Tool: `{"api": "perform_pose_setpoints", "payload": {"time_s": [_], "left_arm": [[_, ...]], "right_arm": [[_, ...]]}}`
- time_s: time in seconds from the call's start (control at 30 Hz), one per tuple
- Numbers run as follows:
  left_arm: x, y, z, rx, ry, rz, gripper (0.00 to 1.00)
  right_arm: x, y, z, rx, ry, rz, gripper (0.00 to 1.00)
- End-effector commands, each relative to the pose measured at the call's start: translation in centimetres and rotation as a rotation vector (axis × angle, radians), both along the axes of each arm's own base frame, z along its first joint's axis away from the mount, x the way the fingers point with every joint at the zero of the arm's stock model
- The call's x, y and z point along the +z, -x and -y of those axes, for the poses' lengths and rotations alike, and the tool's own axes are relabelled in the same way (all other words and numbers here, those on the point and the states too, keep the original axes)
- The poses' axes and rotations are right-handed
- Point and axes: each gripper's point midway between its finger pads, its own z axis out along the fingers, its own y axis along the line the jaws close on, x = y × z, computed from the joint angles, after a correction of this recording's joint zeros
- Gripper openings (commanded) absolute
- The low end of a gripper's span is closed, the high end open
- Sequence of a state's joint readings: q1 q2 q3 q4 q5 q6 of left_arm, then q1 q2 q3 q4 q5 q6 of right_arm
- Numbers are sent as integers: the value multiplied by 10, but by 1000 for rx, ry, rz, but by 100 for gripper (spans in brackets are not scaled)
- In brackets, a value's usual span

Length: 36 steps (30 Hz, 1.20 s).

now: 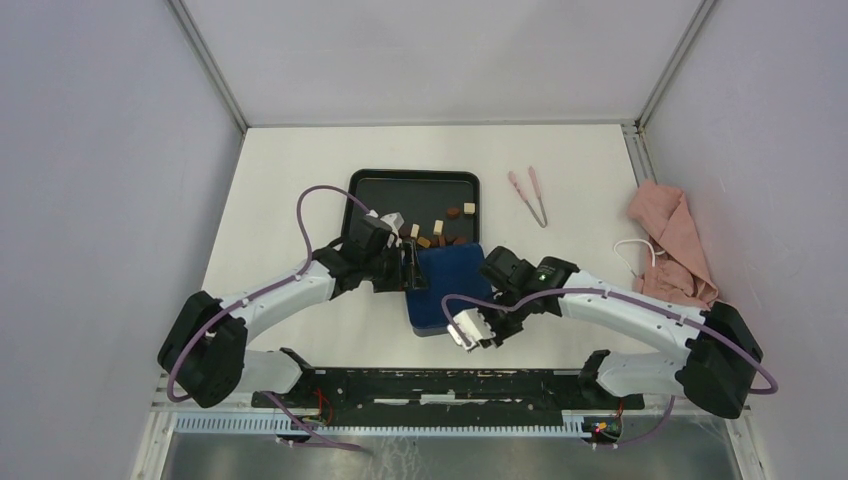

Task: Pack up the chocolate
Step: Close the box lid on the packing box.

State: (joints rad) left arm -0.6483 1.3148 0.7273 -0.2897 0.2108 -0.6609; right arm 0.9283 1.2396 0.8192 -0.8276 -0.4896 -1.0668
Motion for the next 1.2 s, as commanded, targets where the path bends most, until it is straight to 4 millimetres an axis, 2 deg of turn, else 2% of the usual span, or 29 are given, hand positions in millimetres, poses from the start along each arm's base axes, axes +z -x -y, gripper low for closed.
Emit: {"api": "perform_pose_setpoints", "payload": {"time_s": [0.0, 0.1, 0.17, 0.27, 0.37, 0.5, 0.63, 0.77, 1.0, 1.17], "left_arm": [[14, -6, 5, -36, 16, 70, 69], [10, -4, 6, -47, 20, 60, 68], [9, -5, 8, -48, 21, 58, 67], [9, -9, 11, -56, 18, 59, 67], [6, -10, 12, -63, 7, 52, 67], [1, -10, 12, -68, -1, 38, 67], [-3, -10, 14, -78, -7, 26, 68], [-4, -11, 16, -90, -11, 25, 71], [-9, -15, 18, -92, -15, 26, 70], [-26, -13, 14, -86, -51, -2, 64]], "right_arm": [[51, -1, -16, 21, -181, -53, 26], [77, -49, -20, -208, -288, -60, 38], [79, -69, -22, -303, -326, -62, 41], [60, -80, -28, -376, -301, -97, 38], [35, -91, -19, -419, -187, -96, 31], [15, -95, -2, -442, -107, -36, 28], [-6, -96, 24, -469, 2, 25, 27], [-19, -92, 39, -488, 56, 47, 27], [-24, -91, 40, -497, 68, 33, 27], [-23, -96, 36, -501, 72, 22, 28]]}}
